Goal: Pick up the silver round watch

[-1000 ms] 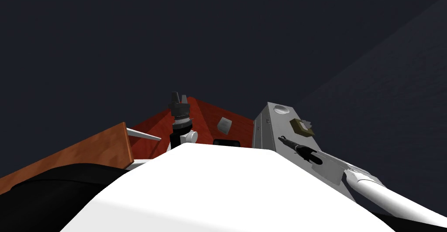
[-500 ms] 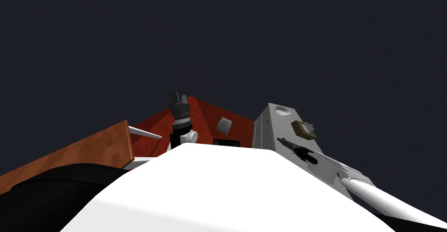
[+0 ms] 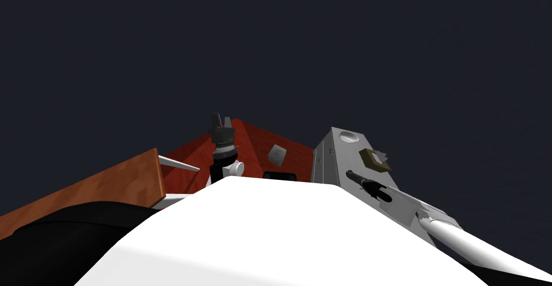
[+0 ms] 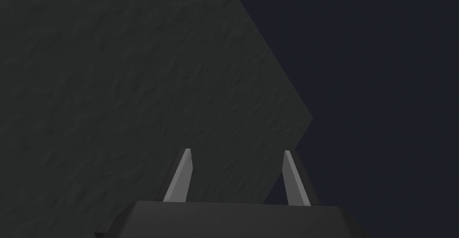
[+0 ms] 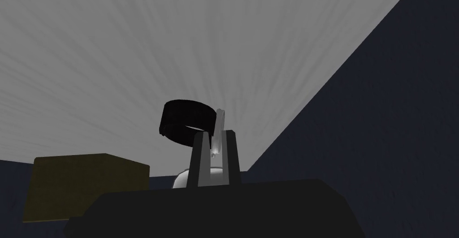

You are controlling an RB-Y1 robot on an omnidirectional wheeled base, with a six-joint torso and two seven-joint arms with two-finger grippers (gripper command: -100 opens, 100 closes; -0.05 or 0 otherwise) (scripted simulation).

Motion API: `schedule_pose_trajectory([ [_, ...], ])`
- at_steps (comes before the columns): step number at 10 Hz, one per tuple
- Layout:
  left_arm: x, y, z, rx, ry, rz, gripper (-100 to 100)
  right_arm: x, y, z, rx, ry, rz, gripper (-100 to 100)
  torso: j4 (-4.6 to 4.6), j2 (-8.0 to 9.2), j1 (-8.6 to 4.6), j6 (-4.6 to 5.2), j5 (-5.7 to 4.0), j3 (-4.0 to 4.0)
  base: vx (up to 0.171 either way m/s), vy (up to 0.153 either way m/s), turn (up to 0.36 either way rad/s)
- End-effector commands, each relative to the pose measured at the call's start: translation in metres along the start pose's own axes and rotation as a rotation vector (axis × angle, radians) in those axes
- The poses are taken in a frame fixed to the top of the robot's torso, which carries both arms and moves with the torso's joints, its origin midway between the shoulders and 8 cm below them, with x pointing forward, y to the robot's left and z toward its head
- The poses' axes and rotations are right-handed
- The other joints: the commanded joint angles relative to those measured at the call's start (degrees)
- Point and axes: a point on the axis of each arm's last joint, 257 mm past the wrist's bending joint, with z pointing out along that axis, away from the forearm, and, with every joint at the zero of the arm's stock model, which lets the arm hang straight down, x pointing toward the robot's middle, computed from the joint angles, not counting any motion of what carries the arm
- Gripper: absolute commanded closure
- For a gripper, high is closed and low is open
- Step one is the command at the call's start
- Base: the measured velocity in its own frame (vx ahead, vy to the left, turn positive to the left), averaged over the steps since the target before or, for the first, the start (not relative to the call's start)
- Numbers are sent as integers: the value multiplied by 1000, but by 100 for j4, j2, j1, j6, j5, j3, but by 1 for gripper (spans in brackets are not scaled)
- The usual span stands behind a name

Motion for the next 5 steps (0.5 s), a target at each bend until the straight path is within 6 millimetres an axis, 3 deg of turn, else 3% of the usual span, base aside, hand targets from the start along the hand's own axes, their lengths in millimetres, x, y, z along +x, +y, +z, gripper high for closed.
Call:
schedule_pose_trajectory([
  [1,0,0,0,0,0,0,0,0,0,0,0,0,0,0,0,0,0,0,0,0,0,0,0],
  [2,0,0,0,0,0,0,0,-6,-4,-5,1,1,-16,100,0,-1,0,0,0,0,-15,41,-63],
  [4,0,0,0,0,0,0,0,-8,-4,-6,0,0,-16,100,0,10,22,5,6,5,-14,41,-59],
  [5,0,0,0,0,0,0,0,-8,-5,-6,0,1,-16,0,0,5,14,0,4,3,0,0,0],
])
